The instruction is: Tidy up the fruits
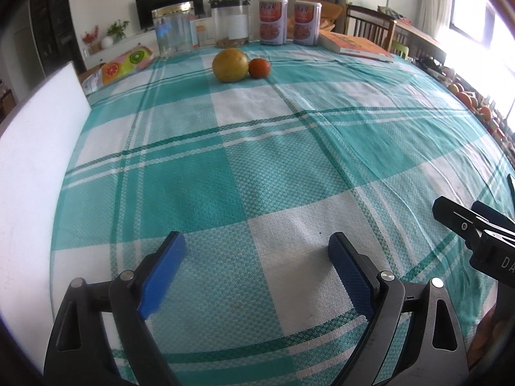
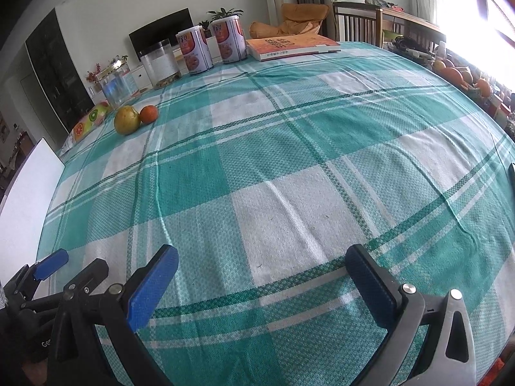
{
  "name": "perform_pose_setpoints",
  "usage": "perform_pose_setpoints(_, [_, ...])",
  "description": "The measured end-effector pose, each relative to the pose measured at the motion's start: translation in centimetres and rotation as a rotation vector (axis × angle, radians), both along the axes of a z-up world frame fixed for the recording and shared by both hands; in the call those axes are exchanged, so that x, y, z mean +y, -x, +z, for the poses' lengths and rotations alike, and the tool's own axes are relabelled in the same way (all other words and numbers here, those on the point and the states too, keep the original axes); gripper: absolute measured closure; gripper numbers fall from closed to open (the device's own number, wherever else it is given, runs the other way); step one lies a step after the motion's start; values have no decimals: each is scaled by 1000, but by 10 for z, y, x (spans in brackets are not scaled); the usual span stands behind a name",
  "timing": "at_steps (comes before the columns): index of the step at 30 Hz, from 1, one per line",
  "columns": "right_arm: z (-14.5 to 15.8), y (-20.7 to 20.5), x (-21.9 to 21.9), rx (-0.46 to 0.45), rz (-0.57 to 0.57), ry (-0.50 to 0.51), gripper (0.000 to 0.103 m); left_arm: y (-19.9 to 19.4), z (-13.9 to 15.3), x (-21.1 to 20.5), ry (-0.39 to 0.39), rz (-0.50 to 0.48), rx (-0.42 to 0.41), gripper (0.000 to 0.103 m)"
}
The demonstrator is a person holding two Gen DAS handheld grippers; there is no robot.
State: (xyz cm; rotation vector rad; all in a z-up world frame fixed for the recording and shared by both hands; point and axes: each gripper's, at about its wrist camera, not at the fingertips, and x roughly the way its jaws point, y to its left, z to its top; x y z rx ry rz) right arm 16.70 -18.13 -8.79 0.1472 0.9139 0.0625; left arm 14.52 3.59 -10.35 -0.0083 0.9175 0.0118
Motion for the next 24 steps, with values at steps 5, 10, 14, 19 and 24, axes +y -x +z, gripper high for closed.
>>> perform_pose_setpoints(5, [0, 0, 2, 3, 1, 4, 0, 0, 0, 0, 5, 0, 0, 11])
perform_pose_setpoints(10, [0, 0, 1, 2, 1, 4, 0, -13, 6, 15, 96, -2, 28, 11])
perform_pose_setpoints(14, [0, 0, 2, 5, 3, 9, 0, -51, 23, 39, 184, 106, 2, 11])
perform_pose_setpoints(19, [-1, 0, 2, 5, 3, 9, 0, -115, 41, 53, 219, 166, -57, 13])
perform_pose_setpoints(24, [-1, -1, 3, 7, 5, 15, 0, -167, 48, 57, 227, 199, -95, 13])
